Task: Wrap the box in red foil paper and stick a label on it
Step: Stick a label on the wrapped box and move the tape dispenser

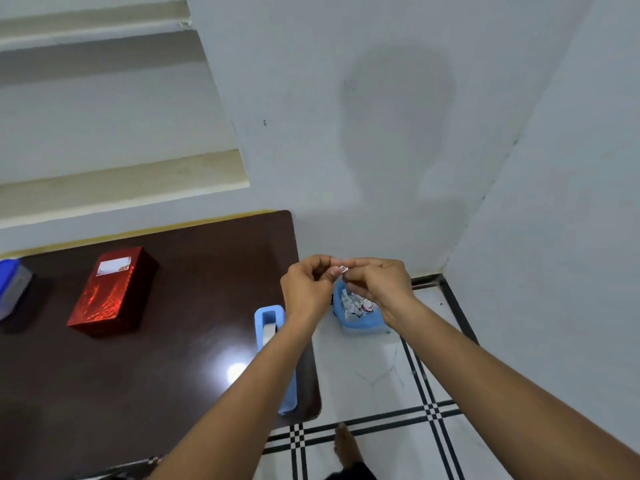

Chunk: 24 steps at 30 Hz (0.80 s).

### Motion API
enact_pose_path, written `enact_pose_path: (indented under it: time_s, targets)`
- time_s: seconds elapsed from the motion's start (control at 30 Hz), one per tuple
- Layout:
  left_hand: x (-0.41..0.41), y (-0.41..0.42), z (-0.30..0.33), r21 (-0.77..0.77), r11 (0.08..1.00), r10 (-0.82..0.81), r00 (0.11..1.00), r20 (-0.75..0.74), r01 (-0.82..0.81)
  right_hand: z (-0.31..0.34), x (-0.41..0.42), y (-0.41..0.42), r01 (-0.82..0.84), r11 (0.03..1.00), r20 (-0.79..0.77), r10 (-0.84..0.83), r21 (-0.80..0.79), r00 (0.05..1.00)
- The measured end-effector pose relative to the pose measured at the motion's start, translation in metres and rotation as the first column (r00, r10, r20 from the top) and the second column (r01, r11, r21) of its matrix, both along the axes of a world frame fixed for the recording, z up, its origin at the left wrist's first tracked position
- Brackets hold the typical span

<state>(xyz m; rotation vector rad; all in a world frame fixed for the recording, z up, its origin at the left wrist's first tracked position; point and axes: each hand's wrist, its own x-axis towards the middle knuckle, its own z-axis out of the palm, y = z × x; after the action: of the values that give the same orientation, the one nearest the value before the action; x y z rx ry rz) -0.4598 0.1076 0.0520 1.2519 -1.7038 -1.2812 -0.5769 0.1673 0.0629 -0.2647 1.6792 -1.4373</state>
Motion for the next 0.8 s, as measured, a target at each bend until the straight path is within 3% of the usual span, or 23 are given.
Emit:
enact_pose_path:
  time_s: [0.13, 0.2, 0.37, 0.57, 0.67, 0.8]
  targets:
    - [-0.046, -0.026, -0.019, 0.029, 0.999, -0.015, 1.000, -0.022, 0.015, -0.007, -0.046, -0.024, 0.045, 0.998, 0.242, -0.035, -0.036, 0.970]
    - [-0.063, -0.037, -0.023, 0.059, 0.998, -0.023, 0.999, -0.045, 0.025, -0.010, -0.066, -0.032, 0.049, 0.999, 0.285, -0.042, -0.018, 0.958]
    - [-0.109, -0.073, -0.045, 0.160, 0.978, -0.121, 0.990, -0.067, 0.130, -0.032, -0.118, -0.060, 0.041, 0.999, 0.192, -0.043, 0.011, 0.980]
    - [-0.163, -0.091, -0.070, 0.132, 0.991, -0.030, 0.995, 0.093, 0.018, -0.074, -0.162, -0.090, -0.027, 0.997, 0.066, 0.022, 0.073, 0.998]
    - [-0.190, -0.096, -0.088, 0.117, 0.992, 0.025, 0.980, 0.196, -0.049, -0.095, -0.187, -0.101, -0.112, 0.993, 0.144, 0.104, 0.047, 0.984]
    - [-0.223, -0.105, -0.112, 0.213, 0.971, 0.067, 0.978, 0.195, -0.109, -0.126, -0.229, -0.117, -0.167, 0.982, 0.260, 0.140, 0.087, 0.955]
